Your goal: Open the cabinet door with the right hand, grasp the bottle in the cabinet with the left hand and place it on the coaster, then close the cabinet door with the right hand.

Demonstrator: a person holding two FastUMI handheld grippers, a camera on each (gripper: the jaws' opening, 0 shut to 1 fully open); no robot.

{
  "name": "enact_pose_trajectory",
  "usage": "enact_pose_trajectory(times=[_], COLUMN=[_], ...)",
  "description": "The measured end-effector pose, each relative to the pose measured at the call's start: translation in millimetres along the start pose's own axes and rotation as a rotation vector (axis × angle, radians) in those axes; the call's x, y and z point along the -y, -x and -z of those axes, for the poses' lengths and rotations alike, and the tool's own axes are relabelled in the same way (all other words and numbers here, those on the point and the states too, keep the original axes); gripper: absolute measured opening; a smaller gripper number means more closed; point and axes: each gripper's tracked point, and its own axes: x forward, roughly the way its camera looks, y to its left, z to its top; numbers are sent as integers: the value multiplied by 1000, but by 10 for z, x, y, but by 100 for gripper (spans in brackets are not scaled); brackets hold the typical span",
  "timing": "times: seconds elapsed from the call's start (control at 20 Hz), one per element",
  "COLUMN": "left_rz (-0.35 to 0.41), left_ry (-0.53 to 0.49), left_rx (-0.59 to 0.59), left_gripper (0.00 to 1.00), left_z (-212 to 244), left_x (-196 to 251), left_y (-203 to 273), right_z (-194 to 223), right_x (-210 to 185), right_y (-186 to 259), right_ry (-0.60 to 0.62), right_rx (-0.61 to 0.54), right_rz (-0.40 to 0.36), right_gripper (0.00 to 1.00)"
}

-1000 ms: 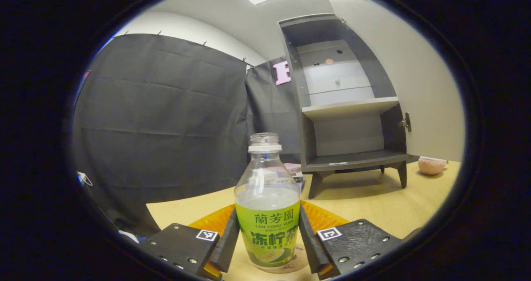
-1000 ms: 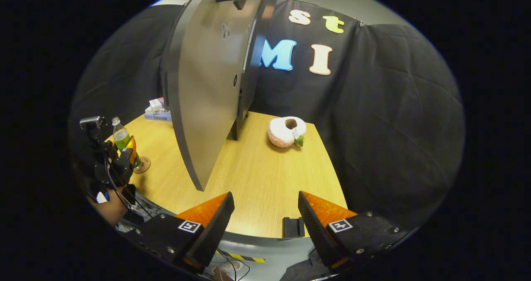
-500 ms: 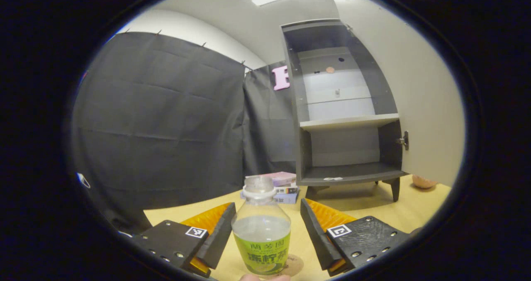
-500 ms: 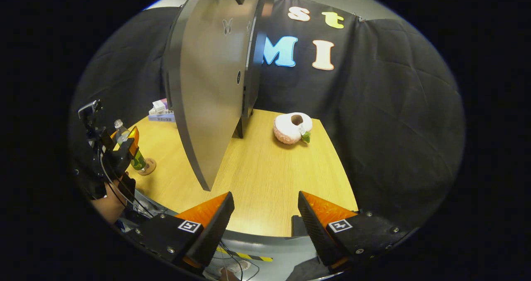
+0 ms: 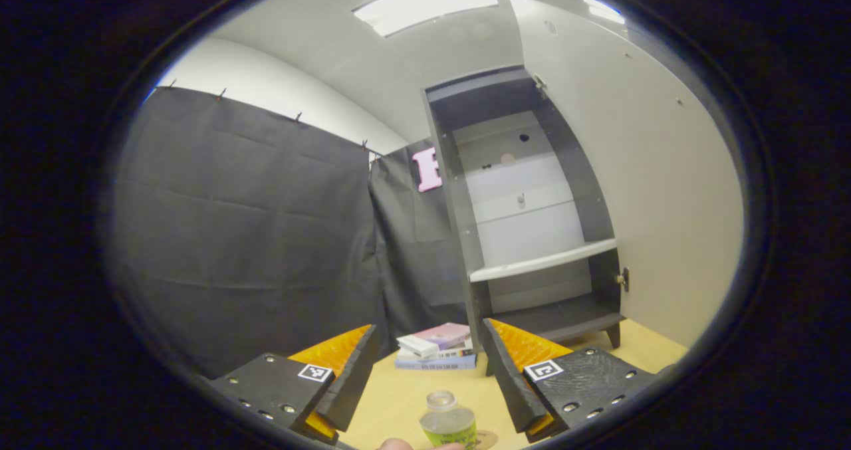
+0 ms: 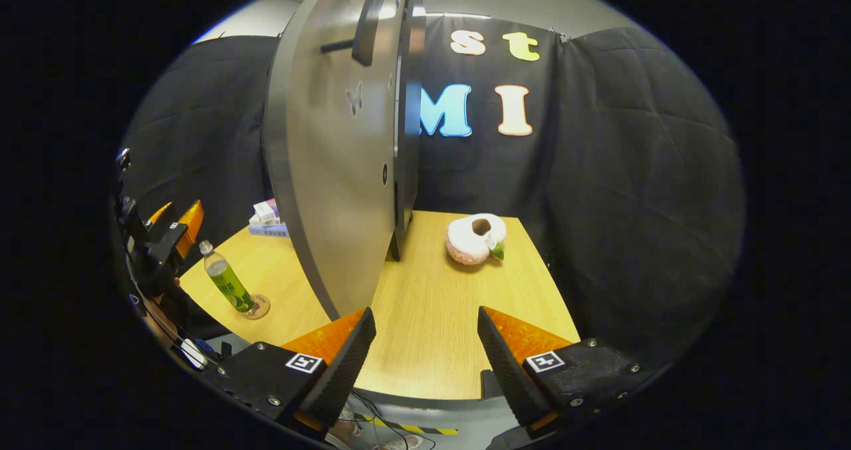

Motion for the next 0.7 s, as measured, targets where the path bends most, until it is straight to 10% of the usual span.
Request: enact_pose_trajectory(times=[0.4, 0.7], left_rz=[241, 275], left_ry=[124, 47], left_rx=[-77, -138], left_gripper=[89, 92], left_z=[-997, -1304], left_x=[463, 535], left_y=[-143, 6], right_z=[-1551, -2098], right_x=[311, 92], right_y=[187, 386], right_ry=[20, -103], right_rx=[310, 438], right_rz=[36, -67], right_gripper=[96, 95])
